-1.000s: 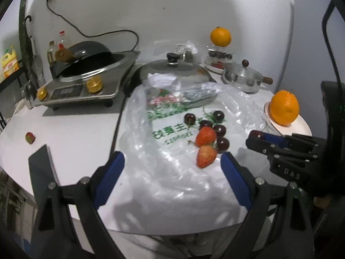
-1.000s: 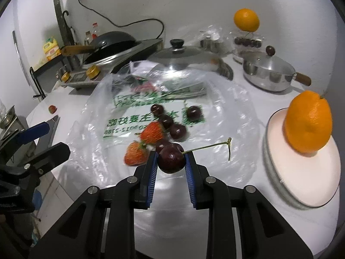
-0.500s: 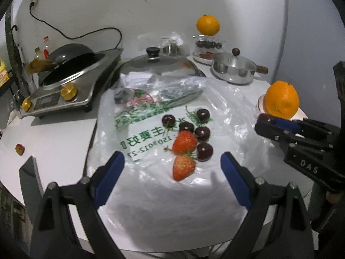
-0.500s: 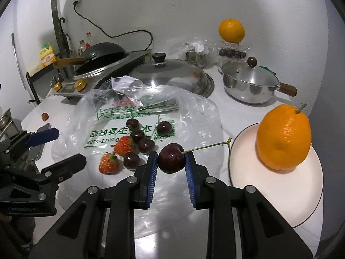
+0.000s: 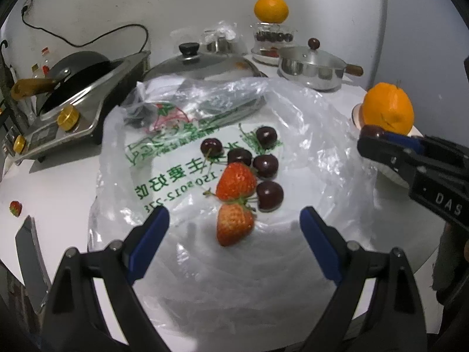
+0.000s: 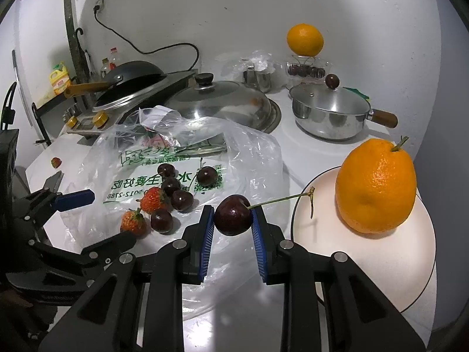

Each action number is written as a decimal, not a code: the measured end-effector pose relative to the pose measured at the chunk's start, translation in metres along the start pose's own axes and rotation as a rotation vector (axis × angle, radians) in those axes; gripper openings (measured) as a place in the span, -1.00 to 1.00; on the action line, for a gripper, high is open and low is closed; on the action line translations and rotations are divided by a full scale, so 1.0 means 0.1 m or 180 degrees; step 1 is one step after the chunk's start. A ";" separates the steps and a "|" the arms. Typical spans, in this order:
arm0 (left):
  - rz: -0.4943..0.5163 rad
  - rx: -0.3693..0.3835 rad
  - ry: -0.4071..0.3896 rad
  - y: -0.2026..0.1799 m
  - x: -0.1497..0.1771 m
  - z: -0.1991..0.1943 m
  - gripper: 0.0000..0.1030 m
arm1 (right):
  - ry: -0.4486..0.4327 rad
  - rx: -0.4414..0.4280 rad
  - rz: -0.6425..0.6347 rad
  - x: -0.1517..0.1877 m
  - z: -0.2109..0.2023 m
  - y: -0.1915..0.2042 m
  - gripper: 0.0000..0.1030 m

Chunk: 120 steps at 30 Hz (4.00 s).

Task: Organize fruits
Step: 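Lift the cherry with the right gripper toward the white plate, then grasp a strawberry with the left gripper while the right gripper holds the cherry, then carry the strawberry in the left gripper and cherry in the right gripper over the white plate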

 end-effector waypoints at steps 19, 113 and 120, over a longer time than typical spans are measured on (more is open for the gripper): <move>-0.0057 0.0126 0.0241 0.10 0.14 0.37 0.09 | 0.0105 0.0049 -0.0053 0.03 0.14 0.07 -0.46; 0.0439 0.0459 -0.0258 -1.25 -0.69 -0.16 -0.35 | -0.0232 0.0441 0.0388 0.12 -0.75 -1.38 -0.46; 0.0491 0.0546 -0.0178 -1.46 -0.71 -0.02 -0.36 | -0.0194 0.0415 0.0415 0.15 -0.70 -1.50 -0.46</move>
Point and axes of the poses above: each gripper's, at about its wrist camera, not at the fingertips, and z roughly the way its jaws point, y to its left, x to its underside, the point moved 5 cm from there along z, roughly the way its jaws point, and after that the axes turned 6 degrees about z, right-handed, at the moved point
